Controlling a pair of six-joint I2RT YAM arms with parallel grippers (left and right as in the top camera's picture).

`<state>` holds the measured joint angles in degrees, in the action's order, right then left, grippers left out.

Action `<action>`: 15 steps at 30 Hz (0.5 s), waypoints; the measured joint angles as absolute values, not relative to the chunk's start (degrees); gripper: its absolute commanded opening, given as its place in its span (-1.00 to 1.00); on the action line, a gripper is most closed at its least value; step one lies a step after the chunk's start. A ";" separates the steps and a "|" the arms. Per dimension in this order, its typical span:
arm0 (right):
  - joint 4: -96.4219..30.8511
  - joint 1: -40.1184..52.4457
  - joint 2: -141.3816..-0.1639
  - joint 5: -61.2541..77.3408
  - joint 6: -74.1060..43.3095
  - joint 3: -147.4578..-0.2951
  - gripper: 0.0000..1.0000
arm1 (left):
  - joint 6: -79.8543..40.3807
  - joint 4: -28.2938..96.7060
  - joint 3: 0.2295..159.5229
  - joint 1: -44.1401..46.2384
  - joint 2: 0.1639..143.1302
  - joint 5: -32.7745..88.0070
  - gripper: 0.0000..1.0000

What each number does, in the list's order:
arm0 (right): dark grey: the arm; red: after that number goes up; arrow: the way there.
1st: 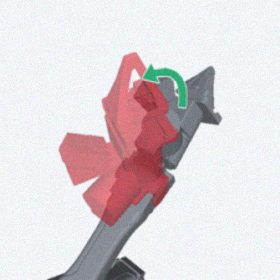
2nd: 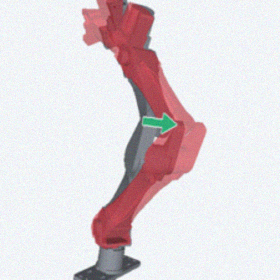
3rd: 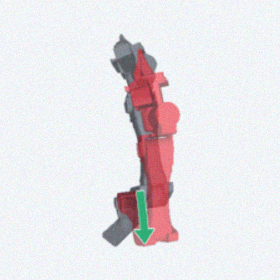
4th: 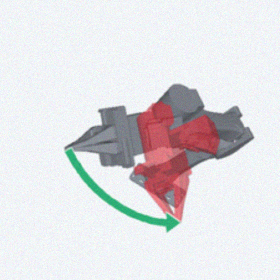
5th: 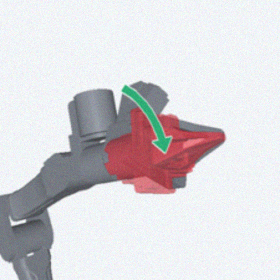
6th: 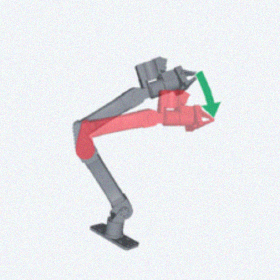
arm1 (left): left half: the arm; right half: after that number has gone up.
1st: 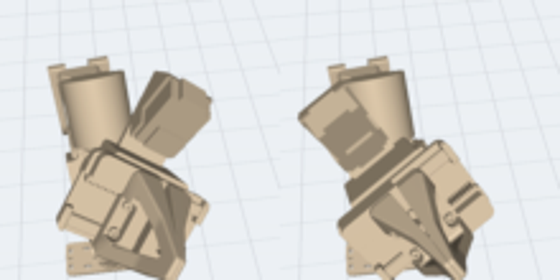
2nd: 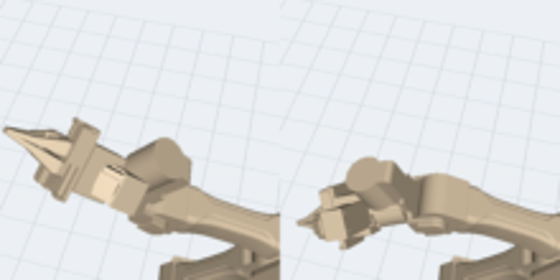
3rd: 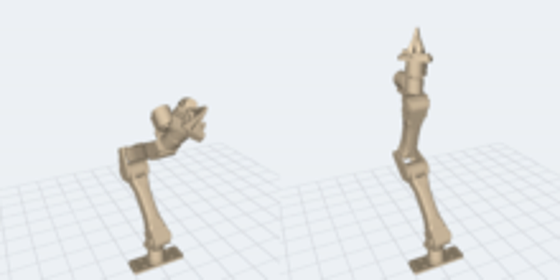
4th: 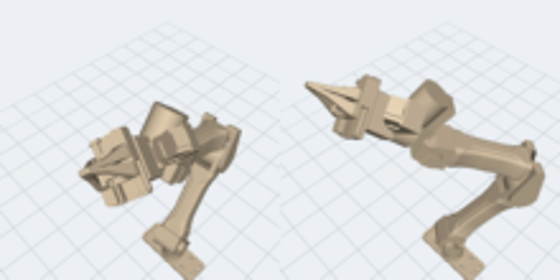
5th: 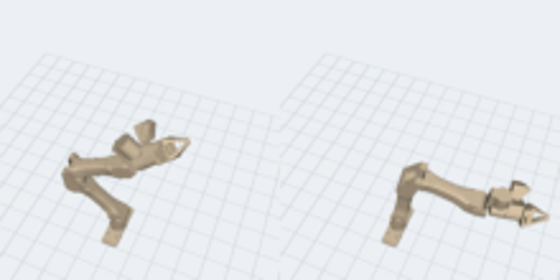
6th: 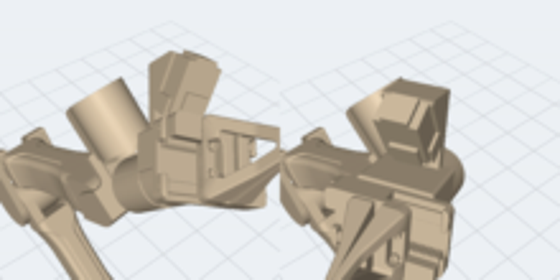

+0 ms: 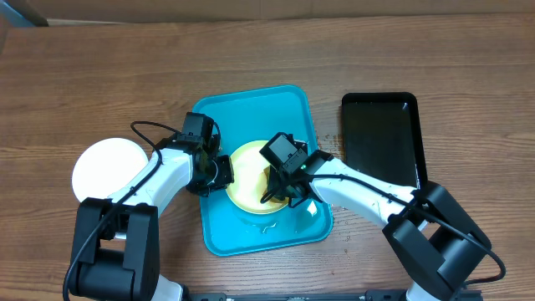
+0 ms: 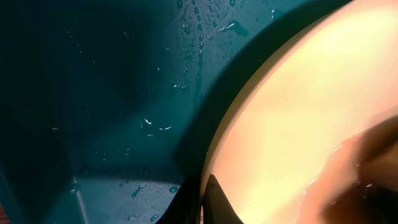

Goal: Clean dirty plates on tray and stack at the side
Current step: 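Scrub the yellow plate with the sponge in the right gripper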

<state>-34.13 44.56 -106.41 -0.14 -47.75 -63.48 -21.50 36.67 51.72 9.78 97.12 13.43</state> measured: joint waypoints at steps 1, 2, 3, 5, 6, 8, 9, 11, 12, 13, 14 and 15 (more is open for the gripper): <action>-35.11 44.16 -106.39 -0.54 -48.21 -63.70 -0.92 | -21.52 36.71 51.72 9.78 97.12 13.37 -0.92; -35.94 43.70 -106.39 -0.86 -48.56 -63.86 -0.92 | -21.54 36.77 51.72 9.78 97.12 13.26 -0.92; -37.47 43.07 -106.39 -1.15 -49.08 -64.20 -0.93 | -21.56 36.80 51.72 9.78 97.12 13.10 -0.92; -40.42 41.95 -106.39 -1.98 -49.63 -65.04 -0.92 | -21.61 36.84 51.72 9.78 97.12 13.04 -0.92; -41.56 41.58 -106.41 -2.11 -49.76 -65.52 -0.92 | -21.76 36.93 51.72 9.78 97.12 13.39 -0.91; -45.28 41.30 -106.80 -3.53 -49.82 -67.40 -0.92 | -22.20 37.21 51.72 10.46 97.12 14.41 -0.92; -47.42 41.30 -107.00 -4.05 -49.67 -68.45 -0.92 | -22.35 37.26 51.72 10.66 97.12 14.61 -0.91; -52.21 41.28 -107.50 -6.09 -48.45 -72.14 -0.93 | -22.39 37.30 51.72 10.85 97.12 14.72 -0.92; -54.92 41.15 -107.63 -7.09 -47.72 -73.91 -0.92 | -22.41 37.32 51.72 10.76 97.12 14.52 -0.92; -55.77 41.06 -107.66 -7.53 -47.46 -74.56 -0.93 | -22.41 37.34 51.72 10.76 97.12 14.37 -0.92; -57.58 40.88 -107.66 -8.38 -46.72 -75.94 -0.92 | -22.41 37.39 51.72 10.74 97.12 14.20 -0.91; -58.46 40.62 -107.66 -8.95 -46.26 -76.99 -0.93 | -22.41 37.52 51.72 10.72 97.12 13.87 -0.92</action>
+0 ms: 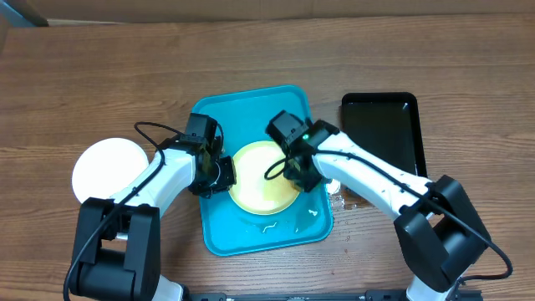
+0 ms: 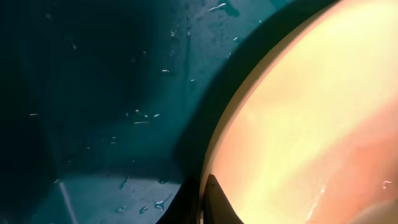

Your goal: Clean dirty plates on tray and stack at the side

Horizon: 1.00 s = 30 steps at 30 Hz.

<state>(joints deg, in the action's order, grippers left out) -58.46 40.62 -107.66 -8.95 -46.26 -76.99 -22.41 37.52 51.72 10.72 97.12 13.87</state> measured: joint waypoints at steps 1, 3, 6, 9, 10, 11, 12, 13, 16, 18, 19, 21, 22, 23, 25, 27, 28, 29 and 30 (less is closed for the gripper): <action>-59.27 40.12 -107.66 -9.87 -45.12 -78.61 -0.93 | -22.41 37.54 51.72 10.48 97.12 13.63 -0.92; -60.82 39.77 -107.63 -10.41 -43.83 -80.40 -0.93 | -22.41 37.56 51.72 10.37 97.12 13.45 -0.92; -62.24 39.38 -107.26 -10.74 -42.50 -82.48 -0.93 | -22.41 37.54 51.72 10.37 97.12 13.41 -0.92; -63.37 37.69 -105.54 -10.07 -40.93 -82.76 -0.93 | -22.37 37.56 51.72 10.37 97.12 13.41 -0.92; -63.72 36.67 -104.92 -9.47 -40.36 -82.76 -0.93 | -22.33 37.58 51.72 10.37 97.12 13.43 -0.92; -63.90 34.96 -104.12 -8.78 -39.55 -82.76 -0.93 | -22.33 37.67 51.75 10.37 97.12 13.45 -0.92; -63.90 32.95 -103.37 -7.75 -38.52 -82.78 -0.92 | -22.15 37.74 51.79 10.37 97.12 13.47 -0.92; -63.88 29.74 -102.52 -6.31 -36.97 -82.83 -0.92 | -21.93 37.95 51.90 10.37 97.12 13.50 -0.92; -63.75 22.31 -101.56 -2.63 -33.19 -82.94 -0.92 | -20.97 39.33 52.40 10.37 97.12 13.45 -0.92; -63.53 16.45 -101.51 0.27 -30.39 -82.83 -0.92 | -20.38 40.95 52.99 10.35 97.12 13.28 -0.92; -63.11 14.04 -101.51 1.19 -29.43 -82.43 -0.92 | -19.86 42.02 53.43 10.35 97.12 13.23 -0.92; -61.34 9.63 -101.30 2.66 -27.86 -80.23 -0.91 | -18.92 43.18 54.30 10.35 97.12 13.04 -0.92; -59.88 7.79 -101.23 3.22 -27.09 -78.30 -0.90 | -18.44 43.64 54.76 10.37 97.12 13.02 -0.92; -57.82 6.15 -101.21 4.10 -26.20 -75.75 -0.89 | -17.87 44.29 55.40 10.35 97.12 12.97 -0.92; -54.92 4.03 -101.21 5.65 -25.06 -71.11 -0.78 | -16.78 45.84 56.84 10.35 97.12 12.80 -0.92; -53.58 2.87 -101.21 6.90 -24.01 -67.68 -0.62 | -15.75 47.64 58.46 10.35 97.14 12.58 -0.92; -53.17 2.44 -101.21 7.40 -23.70 -66.46 -0.49 | -14.87 48.90 59.57 10.37 97.14 12.38 -0.92; -53.15 2.13 -101.21 7.97 -23.55 -65.73 -0.36 | -14.31 50.06 60.64 10.37 97.14 12.25 -0.92; -53.17 1.83 -101.21 8.62 -23.35 -65.45 -0.22 | -13.58 51.20 61.87 10.37 97.14 12.14 -0.92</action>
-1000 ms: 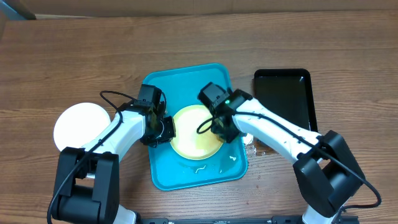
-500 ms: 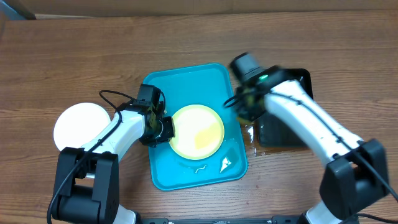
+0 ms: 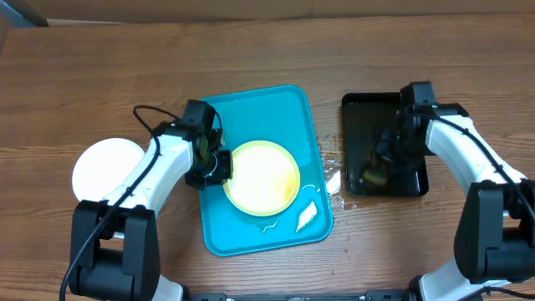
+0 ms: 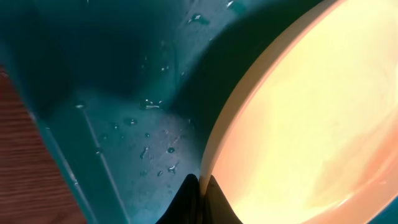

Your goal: Clean dirty plates on tray and stack at the side

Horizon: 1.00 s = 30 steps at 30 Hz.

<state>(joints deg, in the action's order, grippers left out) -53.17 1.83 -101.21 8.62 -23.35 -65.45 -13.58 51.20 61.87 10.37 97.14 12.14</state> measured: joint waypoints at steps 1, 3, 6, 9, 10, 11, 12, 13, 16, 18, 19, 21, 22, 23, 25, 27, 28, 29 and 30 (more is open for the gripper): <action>-53.21 1.69 -101.16 9.23 -23.31 -65.45 0.00 | -13.02 52.23 63.09 10.37 97.14 12.12 -0.92; -53.36 1.41 -100.53 10.33 -23.20 -65.54 0.39 | -11.88 54.13 65.65 10.39 97.14 11.97 -0.92; -54.28 0.97 -97.36 11.16 -22.68 -65.65 0.77 | -10.98 56.97 69.63 10.94 97.14 11.79 -0.92; -55.86 -0.03 -91.09 11.88 -22.57 -66.46 0.95 | -10.31 59.33 73.95 12.29 97.14 11.70 -0.92; -56.36 -0.60 -88.60 12.14 -22.55 -66.89 0.97 | -10.26 60.07 75.50 13.15 97.17 11.62 -0.92; -57.23 -1.50 -86.17 12.29 -22.70 -67.42 0.98 | -10.24 60.95 77.21 14.20 97.19 11.51 -0.92; -58.26 -2.50 -84.20 12.60 -22.98 -67.81 0.98 | -10.20 61.39 78.85 15.35 97.21 11.35 -0.92; -58.96 -3.27 -82.89 12.69 -23.16 -68.01 0.98 | -10.09 61.58 80.44 16.56 97.21 11.22 -0.92; -63.72 -7.92 -79.22 12.88 -23.70 -68.58 0.98 | -10.31 61.04 85.49 20.91 97.21 9.74 -0.91; -67.42 -11.55 -79.11 12.99 -23.88 -68.58 0.98 | -11.05 58.50 88.97 25.61 97.21 5.58 -0.92; -68.29 -12.25 -79.22 13.02 -23.90 -68.58 0.98 | -11.57 57.01 89.62 27.05 97.21 3.64 -0.92; -69.87 -14.02 -79.35 13.08 -23.90 -68.55 0.98 | -12.16 52.21 90.52 30.92 97.23 -1.50 -0.92; -70.17 -14.79 -79.35 13.06 -23.81 -68.55 0.98 | -12.40 49.95 90.74 32.71 97.23 -4.19 -0.92; -70.41 -15.29 -79.35 13.06 -23.70 -68.55 0.98 | -12.60 47.46 90.89 34.85 97.30 -6.79 -0.92; -70.78 -15.66 -79.35 13.08 -23.38 -68.55 0.98 | -12.93 43.57 91.07 37.08 97.67 -11.81 -0.92; -71.40 -15.66 -79.35 13.10 -23.03 -68.55 0.98 | -12.75 39.51 91.13 41.04 98.59 -16.60 -0.92; -71.55 -15.66 -79.35 13.08 -22.98 -68.55 0.99 | -11.92 37.39 91.20 42.30 99.31 -18.83 -0.92; -71.59 -15.66 -79.35 13.10 -22.83 -68.55 0.98 | -10.81 35.11 91.31 43.62 100.31 -21.52 -0.92; -71.61 -15.66 -79.35 13.10 -22.70 -68.55 0.98 | -9.85 33.82 91.37 44.51 101.21 -23.31 -0.92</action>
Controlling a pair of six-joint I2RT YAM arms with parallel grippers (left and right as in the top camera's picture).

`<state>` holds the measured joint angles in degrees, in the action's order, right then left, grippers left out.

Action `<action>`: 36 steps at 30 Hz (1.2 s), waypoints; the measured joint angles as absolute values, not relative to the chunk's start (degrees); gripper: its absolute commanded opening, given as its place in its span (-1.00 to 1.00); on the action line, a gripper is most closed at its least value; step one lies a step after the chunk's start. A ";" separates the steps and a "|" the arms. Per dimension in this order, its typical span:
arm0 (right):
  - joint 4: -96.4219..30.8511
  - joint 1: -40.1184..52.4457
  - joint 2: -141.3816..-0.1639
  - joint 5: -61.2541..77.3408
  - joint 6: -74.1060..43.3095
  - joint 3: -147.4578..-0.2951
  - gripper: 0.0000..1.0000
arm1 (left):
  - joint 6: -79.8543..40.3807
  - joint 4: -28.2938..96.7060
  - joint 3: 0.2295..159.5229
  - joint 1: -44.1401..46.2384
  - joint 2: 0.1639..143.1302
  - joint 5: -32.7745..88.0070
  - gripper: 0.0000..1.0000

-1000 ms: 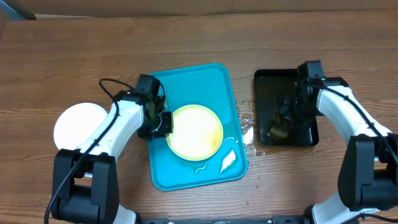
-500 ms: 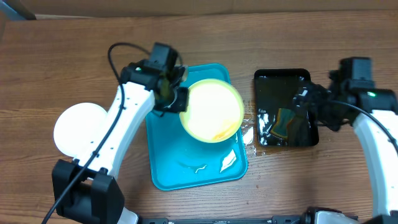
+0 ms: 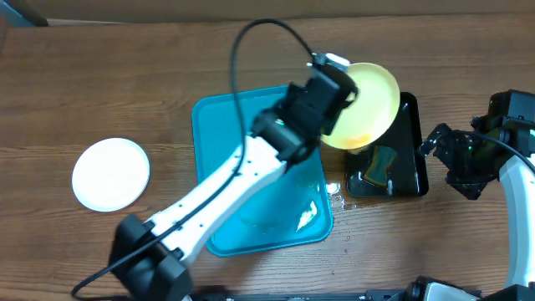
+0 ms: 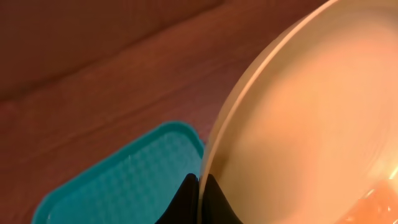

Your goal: Clean dirty plates on tray and stack at the side

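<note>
My left gripper [image 4: 200,190] is shut on the rim of the yellow plate [image 3: 368,104]. It holds the plate tilted in the air over the far end of the black tray [image 3: 411,134]. In the left wrist view the yellow plate [image 4: 311,124] fills the right side, above the teal tray [image 4: 124,180]. The teal tray [image 3: 226,142] holds no plate. A sponge [image 3: 380,165] lies in the black tray. My right gripper [image 3: 435,144] hangs just right of the black tray, open and holding nothing. A clean white plate [image 3: 110,173] rests on the table at the left.
White foam [image 3: 308,215] lies in the teal tray's near right corner, and wet spots [image 3: 333,189] mark the table between the two trays. The left arm's cable [image 3: 251,50] arcs over the far part of the table.
My left gripper has lifted the yellow plate off the teal tray and now holds it tilted over the black tray. The right gripper has left the sponge in the black tray and moved off to the right.
My left gripper held the yellow plate's rim on the teal tray while the right gripper had the sponge on the plate. Then the right gripper was over the black tray with the sponge. Now the sponge lies there and the plate hangs above that tray.
</note>
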<state>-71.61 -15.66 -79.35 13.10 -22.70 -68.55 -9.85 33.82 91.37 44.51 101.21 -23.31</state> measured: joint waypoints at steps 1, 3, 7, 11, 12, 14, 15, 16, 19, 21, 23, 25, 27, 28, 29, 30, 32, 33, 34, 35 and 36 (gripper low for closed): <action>-71.59 -15.66 -79.35 13.08 -22.63 -68.55 0.98 | -8.47 32.40 91.37 45.52 102.26 -25.82 -0.92; -71.61 -15.66 -79.35 13.10 -22.48 -68.55 0.98 | -5.17 30.04 91.39 47.53 104.53 -31.55 -0.92; -71.59 -15.66 -79.35 13.10 -22.44 -68.55 0.99 | 2.35 24.64 91.37 50.85 106.98 -41.41 -0.92; -71.53 -15.66 -79.35 13.10 -22.39 -68.55 0.98 | 11.35 18.02 91.44 54.13 107.07 -48.75 -0.92; -71.53 -15.66 -79.35 13.08 -22.41 -68.55 0.98 | 13.76 16.73 91.46 55.05 107.07 -50.19 -0.92; -71.53 -15.66 -79.35 13.10 -22.41 -68.55 0.98 | 17.04 16.10 91.46 56.45 107.07 -51.77 -0.92; -71.53 -15.66 -79.35 13.10 -22.44 -68.55 0.98 | 18.41 15.94 91.46 57.08 107.07 -52.45 -0.92; -71.55 -15.66 -79.35 13.10 -22.41 -68.55 0.98 | 19.62 15.75 91.46 57.56 107.07 -53.04 -0.92; -71.53 -15.66 -79.35 13.08 -22.41 -68.55 0.98 | 22.79 14.20 91.46 58.81 107.07 -54.96 -0.92; -71.53 -15.66 -79.35 13.08 -22.41 -68.55 0.98 | 24.21 13.56 91.46 58.89 107.07 -55.86 -0.92; -71.53 -15.66 -79.35 13.10 -22.41 -68.55 0.98 | 25.34 13.23 91.46 58.85 107.07 -56.55 -0.92; -71.53 -15.66 -79.35 13.08 -22.41 -68.55 0.98 | 25.96 13.21 91.46 58.85 107.07 -57.04 -0.92; -71.53 -15.66 -79.35 13.08 -22.39 -68.55 0.98 | 26.20 13.19 91.46 58.85 107.07 -57.36 -0.92; -71.55 -15.66 -79.35 13.08 -22.44 -68.55 0.98 | 26.41 13.19 91.46 58.85 107.07 -57.49 -0.92; -71.55 -15.66 -79.35 13.08 -22.39 -68.55 0.98 | 26.61 13.19 91.44 58.85 107.07 -57.56 -0.92; -71.55 -15.66 -79.35 13.10 -22.41 -68.55 0.98 | 26.81 13.15 91.46 58.87 107.07 -57.71 -0.92; -71.57 -15.66 -79.35 13.10 -22.44 -68.55 0.98 | 27.03 13.10 91.46 58.92 107.07 -57.71 -0.92; -71.53 -15.66 -79.35 13.08 -22.41 -68.55 0.98 | 27.05 13.08 91.46 58.92 107.07 -57.71 -0.92; -71.53 -15.66 -79.35 13.08 -22.41 -68.55 0.98 | 27.05 13.04 91.46 58.92 107.07 -57.74 -0.92; -71.53 -15.66 -79.35 13.08 -22.44 -68.55 0.98 | 27.07 13.04 91.46 58.92 107.07 -57.74 -0.92; -71.53 -15.66 -79.35 13.08 -22.44 -68.55 0.98 | 27.07 13.04 91.44 58.92 107.07 -57.74 -0.92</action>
<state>-71.53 -15.66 -79.35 13.08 -22.44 -68.55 27.07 13.04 91.44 58.92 107.07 -57.74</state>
